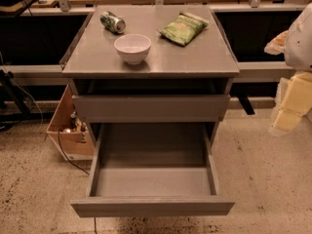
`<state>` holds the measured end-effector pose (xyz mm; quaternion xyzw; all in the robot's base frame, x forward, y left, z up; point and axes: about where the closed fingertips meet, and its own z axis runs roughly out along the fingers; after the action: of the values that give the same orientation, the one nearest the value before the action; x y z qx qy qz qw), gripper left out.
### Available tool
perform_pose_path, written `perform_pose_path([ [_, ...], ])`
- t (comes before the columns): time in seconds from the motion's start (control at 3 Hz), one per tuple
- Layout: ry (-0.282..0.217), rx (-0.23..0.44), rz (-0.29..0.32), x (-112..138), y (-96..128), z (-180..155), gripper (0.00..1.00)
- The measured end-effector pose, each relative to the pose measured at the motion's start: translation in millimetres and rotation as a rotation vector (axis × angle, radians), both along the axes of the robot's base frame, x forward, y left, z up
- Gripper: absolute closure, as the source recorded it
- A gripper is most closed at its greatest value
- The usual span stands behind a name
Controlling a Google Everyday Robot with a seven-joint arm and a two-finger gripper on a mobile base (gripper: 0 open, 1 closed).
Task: Close middle drawer
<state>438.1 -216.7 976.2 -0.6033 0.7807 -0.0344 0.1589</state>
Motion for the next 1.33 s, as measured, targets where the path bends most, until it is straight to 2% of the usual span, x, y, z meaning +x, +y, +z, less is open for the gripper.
perform_pose_path([
  [0.33,0.000,0.000,0.000,0,0,0,0.00],
  [0.67,0.007,0.038,0.036,10,4,-30,0.00],
  [1.33,0.106,0.205,0.206,48,23,-187,0.00],
])
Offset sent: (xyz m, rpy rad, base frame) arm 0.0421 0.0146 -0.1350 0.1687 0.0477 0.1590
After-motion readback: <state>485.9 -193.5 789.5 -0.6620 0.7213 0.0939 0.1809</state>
